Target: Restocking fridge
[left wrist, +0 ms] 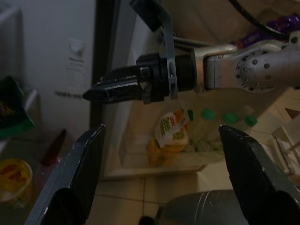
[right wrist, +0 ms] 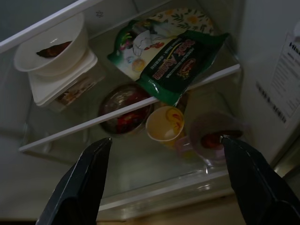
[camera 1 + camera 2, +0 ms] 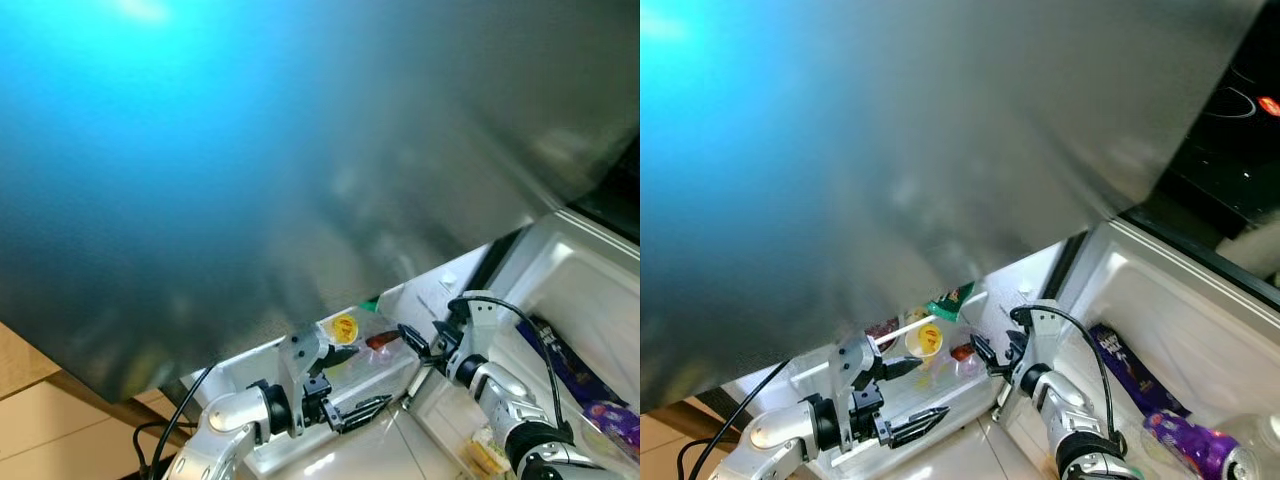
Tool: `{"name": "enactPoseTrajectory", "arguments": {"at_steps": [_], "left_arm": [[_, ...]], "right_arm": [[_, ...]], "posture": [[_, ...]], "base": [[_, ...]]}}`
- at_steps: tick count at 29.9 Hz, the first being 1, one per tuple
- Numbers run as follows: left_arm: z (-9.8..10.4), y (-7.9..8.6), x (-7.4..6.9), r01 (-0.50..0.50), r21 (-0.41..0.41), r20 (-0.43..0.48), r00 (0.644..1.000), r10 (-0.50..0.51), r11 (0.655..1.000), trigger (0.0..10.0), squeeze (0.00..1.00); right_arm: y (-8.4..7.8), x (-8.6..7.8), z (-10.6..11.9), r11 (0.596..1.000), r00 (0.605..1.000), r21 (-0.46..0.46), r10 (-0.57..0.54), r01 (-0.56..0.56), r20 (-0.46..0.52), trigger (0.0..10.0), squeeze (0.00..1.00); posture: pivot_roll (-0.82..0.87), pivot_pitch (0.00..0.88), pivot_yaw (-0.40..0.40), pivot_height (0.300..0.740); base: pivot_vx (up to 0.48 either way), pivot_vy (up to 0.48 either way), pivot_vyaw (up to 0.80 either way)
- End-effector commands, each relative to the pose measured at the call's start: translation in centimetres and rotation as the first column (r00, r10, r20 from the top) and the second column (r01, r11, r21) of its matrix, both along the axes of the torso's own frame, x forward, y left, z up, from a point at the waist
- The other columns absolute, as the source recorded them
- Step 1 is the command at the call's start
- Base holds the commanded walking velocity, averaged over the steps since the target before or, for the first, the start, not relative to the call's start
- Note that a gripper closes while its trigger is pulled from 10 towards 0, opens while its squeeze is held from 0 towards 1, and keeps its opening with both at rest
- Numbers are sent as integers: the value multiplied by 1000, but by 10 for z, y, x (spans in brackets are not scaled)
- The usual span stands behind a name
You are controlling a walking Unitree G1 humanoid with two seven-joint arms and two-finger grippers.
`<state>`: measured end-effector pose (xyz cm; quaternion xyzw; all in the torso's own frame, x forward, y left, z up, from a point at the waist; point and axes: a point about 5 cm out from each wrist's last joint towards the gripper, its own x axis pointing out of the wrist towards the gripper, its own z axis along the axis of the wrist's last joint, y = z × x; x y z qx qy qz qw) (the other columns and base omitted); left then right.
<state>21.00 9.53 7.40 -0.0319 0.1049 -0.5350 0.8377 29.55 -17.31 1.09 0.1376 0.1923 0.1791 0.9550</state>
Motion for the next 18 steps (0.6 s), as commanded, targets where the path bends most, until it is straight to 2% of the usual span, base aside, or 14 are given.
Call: {"name": "enactPoseTrajectory", "arguments": {"at_steps": [1,9,10,13,14,15,18], "left_arm": [[-11,9,-4,-13,40,-49,999,15,999,10000,0],[-25,32,-9,-115,26,-137,984,118,993,10000,0],[-30,42,-13,-155,18,-174,972,156,988,10000,0],[-32,45,-15,-167,17,-185,968,168,986,10000,0],[-42,57,-22,-213,28,-234,949,213,977,10000,0],[-42,57,-22,-213,28,-234,949,213,977,10000,0],[-55,67,-31,-258,43,-292,921,259,965,10000,0]], "right_arm": [[-5,-7,-8,1000,999,-8,-17,17,-35,10000,0],[-14,-22,-22,998,993,-64,-33,26,-114,10000,0],[-15,-28,-28,998,990,-65,-18,9,-141,10000,0],[-15,-30,-29,998,989,-63,-13,4,-148,10000,0],[-6,-39,-33,995,984,3,101,-101,-149,10000,0],[-6,-39,-33,995,984,3,101,-101,-149,10000,0],[7,-46,-33,966,962,110,247,-236,-113,10000,0]], "posture": [[93,60,-57,740],[95,57,-64,740],[100,59,-68,740],[100,59,-68,740],[101,61,-68,740],[101,61,-68,740],[100,68,-67,740]], "base": [[0,0,0],[0,0,0],[0,0,0],[0,0,0],[0,0,0],[0,0,0],[0,0,0]]}}
